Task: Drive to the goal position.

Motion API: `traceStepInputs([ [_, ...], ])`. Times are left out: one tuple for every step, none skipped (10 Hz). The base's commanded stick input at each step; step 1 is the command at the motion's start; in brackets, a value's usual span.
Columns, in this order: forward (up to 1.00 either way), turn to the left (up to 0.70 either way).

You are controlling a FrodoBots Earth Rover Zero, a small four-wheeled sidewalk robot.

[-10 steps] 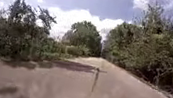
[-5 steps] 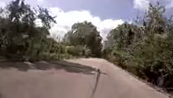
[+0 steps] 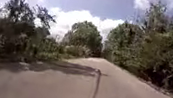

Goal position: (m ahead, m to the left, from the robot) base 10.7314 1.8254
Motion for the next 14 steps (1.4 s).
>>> traceStepInputs([
  [0.5, 0.0],
  [0.5, 0.0],
  [0.5, 0.0],
  [0.5, 0.0],
  [0.5, 0.0],
  [0.5, 0.0],
  [0.5, 0.0],
  [0.5, 0.0],
  [0.5, 0.0],
  [0.5, 0.0],
  [0.5, 0.0],
  [0.5, 0.0],
  [0.5, 0.0],
  [0.5, 0.0],
])
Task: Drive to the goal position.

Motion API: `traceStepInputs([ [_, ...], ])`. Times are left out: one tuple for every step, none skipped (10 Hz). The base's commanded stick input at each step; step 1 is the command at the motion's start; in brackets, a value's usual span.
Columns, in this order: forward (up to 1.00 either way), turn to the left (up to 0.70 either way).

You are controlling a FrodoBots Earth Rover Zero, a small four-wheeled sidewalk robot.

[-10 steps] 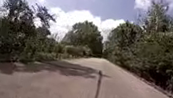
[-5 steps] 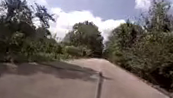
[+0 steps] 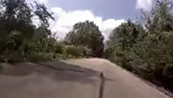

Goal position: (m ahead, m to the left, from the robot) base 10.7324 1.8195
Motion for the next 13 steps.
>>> traceStepInputs([
  [0.5, 0.0],
  [0.5, 0.0],
  [0.5, 0.0],
  [0.5, 0.0],
  [0.5, 0.0],
  [0.5, 0.0],
  [0.5, 0.0],
  [0.5, 0.0],
  [0.5, 0.0],
  [0.5, 0.0],
  [0.5, 0.0],
  [0.5, 0.0],
  [0.5, 0.0],
])
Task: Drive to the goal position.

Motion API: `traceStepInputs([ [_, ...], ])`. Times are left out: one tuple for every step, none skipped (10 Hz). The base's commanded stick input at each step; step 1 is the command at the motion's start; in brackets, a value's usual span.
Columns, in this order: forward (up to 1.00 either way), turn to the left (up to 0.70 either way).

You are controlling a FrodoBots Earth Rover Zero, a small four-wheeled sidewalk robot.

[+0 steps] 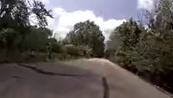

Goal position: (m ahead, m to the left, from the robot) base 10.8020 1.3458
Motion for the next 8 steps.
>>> traceStepInputs([
  [0.5, 0.0],
  [0.5, 0.0],
  [0.5, 0.0],
  [0.5, 0.0],
  [0.5, 0.0],
  [0.5, 0.0],
  [0.5, 0.0],
  [0.5, 0.0],
])
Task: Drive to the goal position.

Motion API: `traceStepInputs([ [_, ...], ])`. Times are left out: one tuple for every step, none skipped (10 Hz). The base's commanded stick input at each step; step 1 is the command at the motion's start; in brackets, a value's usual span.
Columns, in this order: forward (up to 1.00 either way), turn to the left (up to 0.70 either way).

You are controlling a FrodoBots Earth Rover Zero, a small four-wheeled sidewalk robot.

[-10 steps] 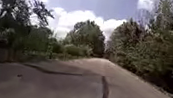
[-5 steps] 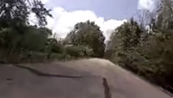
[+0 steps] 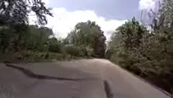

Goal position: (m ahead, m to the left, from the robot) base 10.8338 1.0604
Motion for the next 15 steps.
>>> traceStepInputs([
  [0.5, 0.0],
  [0.5, 0.0],
  [0.5, 0.0],
  [0.5, 0.0],
  [0.5, 0.0],
  [0.5, 0.0],
  [0.5, 0.0],
  [0.5, 0.0],
  [0.5, -0.06],
  [0.5, -0.5],
  [0.5, -0.5],
  [0.5, -0.5],
  [0.5, -0.5],
  [0.5, -0.5],
  [0.5, -0.49],
])
